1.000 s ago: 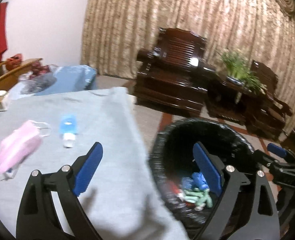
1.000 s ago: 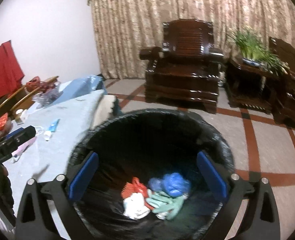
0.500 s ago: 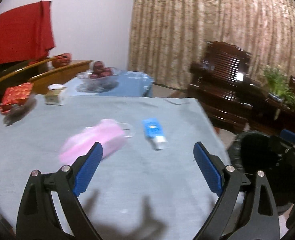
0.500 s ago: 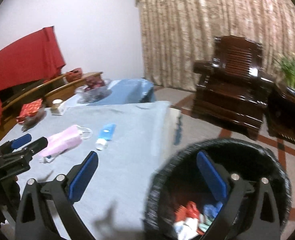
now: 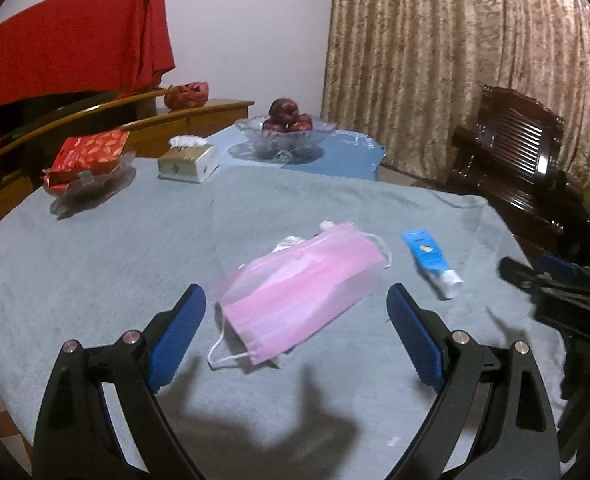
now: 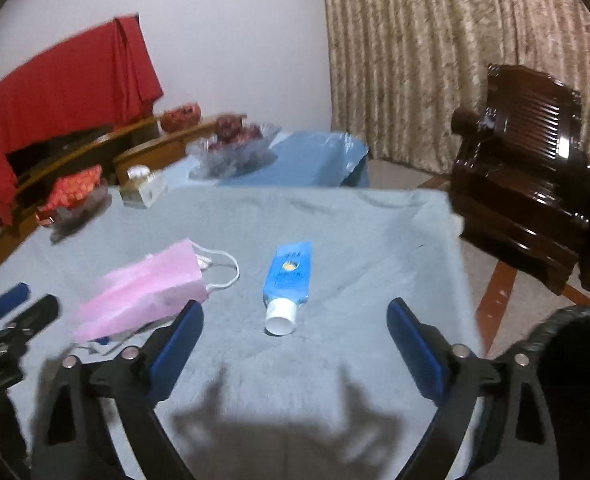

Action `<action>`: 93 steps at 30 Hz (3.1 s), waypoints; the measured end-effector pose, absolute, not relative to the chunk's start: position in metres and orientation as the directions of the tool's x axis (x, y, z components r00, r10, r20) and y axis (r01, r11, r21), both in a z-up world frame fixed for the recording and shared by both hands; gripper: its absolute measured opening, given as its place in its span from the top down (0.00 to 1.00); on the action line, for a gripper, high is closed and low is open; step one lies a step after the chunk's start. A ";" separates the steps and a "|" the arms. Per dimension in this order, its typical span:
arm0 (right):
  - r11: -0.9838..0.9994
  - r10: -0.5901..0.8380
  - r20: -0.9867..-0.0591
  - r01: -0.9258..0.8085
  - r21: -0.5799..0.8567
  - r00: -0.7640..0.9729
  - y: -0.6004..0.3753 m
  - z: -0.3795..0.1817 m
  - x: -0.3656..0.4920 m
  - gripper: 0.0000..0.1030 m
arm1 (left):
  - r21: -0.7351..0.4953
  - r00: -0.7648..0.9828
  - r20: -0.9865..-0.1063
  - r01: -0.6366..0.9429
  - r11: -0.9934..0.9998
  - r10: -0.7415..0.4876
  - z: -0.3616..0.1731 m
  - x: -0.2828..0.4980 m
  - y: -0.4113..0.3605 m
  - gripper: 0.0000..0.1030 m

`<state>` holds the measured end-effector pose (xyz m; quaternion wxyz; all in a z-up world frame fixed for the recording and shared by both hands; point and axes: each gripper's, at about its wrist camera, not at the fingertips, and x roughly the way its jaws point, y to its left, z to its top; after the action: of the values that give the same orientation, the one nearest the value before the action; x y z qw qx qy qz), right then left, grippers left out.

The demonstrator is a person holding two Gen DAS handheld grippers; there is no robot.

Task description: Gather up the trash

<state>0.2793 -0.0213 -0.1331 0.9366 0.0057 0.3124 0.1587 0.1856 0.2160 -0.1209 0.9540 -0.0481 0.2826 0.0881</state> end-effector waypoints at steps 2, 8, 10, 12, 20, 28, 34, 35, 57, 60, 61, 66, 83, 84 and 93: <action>0.950 0.297 -0.608 -0.292 0.110 0.736 -0.014 -0.144 0.292 0.19 | -0.044 0.819 -0.555 -0.204 0.978 0.147 -0.127 0.190 0.222 0.13; 0.955 0.258 -0.679 -0.288 0.071 0.687 0.003 -0.169 0.322 0.34 | -0.063 0.803 -0.576 -0.230 0.971 0.153 -0.142 0.200 0.236 0.13; 0.955 0.259 -0.704 -0.282 0.087 0.662 0.005 -0.175 0.329 0.39 | -0.070 0.801 -0.580 -0.233 0.970 0.151 -0.146 0.204 0.239 0.13; 0.956 0.258 -0.716 -0.276 0.095 0.648 0.006 -0.177 0.335 0.44 | -0.075 0.799 -0.583 -0.234 0.969 0.148 -0.149 0.207 0.240 0.13; 0.950 0.245 -0.760 -0.306 0.065 0.602 0.020 -0.187 0.345 0.55 | -0.077 0.788 -0.598 -0.238 0.968 0.146 -0.156 0.220 0.236 0.13; 0.942 0.287 -0.747 -0.320 0.104 0.600 0.014 -0.182 0.337 0.70 | -0.079 0.770 -0.622 -0.237 0.968 0.138 -0.161 0.222 0.231 0.36; 0.939 0.307 -0.734 -0.320 0.129 0.606 0.005 -0.174 0.310 0.70 | -0.099 0.753 -0.652 -0.206 0.974 0.093 -0.168 0.221 0.226 0.71; 0.940 0.305 -0.732 -0.317 0.128 0.609 0.002 -0.172 0.304 0.70 | -0.101 0.751 -0.655 -0.198 0.975 0.084 -0.169 0.220 0.224 0.74; 0.937 0.303 -0.731 -0.329 0.113 0.612 -0.014 -0.170 0.254 0.70 | -0.129 0.725 -0.682 -0.240 0.962 0.090 -0.177 0.214 0.237 0.58; 0.936 0.305 -0.731 -0.335 0.110 0.610 -0.013 -0.170 0.253 0.70 | -0.139 0.732 -0.678 -0.213 0.967 0.064 -0.175 0.214 0.232 0.85; 0.935 0.305 -0.731 -0.336 0.109 0.610 -0.014 -0.169 0.253 0.70 | -0.143 0.737 -0.674 -0.207 0.968 0.057 -0.174 0.212 0.230 0.89; 0.938 0.300 -0.724 -0.328 0.107 0.621 -0.023 -0.164 0.249 0.70 | -0.157 0.766 -0.643 -0.159 0.975 0.021 -0.163 0.201 0.211 1.00; 0.955 0.260 -0.731 -0.277 0.100 0.631 -0.064 -0.159 0.223 0.70 | -0.155 0.741 -0.669 -0.063 0.986 -0.058 -0.164 0.164 0.147 0.36; 0.955 0.261 -0.732 -0.277 0.102 0.629 -0.064 -0.160 0.222 0.70 | -0.151 0.739 -0.671 -0.066 0.986 -0.053 -0.163 0.163 0.147 0.36; 0.953 0.276 -0.720 -0.279 0.119 0.637 -0.066 -0.158 0.220 0.70 | -0.090 0.735 -0.678 -0.092 0.992 0.006 -0.159 0.147 0.156 0.33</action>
<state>0.2200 -0.0664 -0.1583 0.9046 -0.0016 0.3978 0.1533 0.1475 0.1558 -0.1589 0.9295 -0.0587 0.3633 0.0263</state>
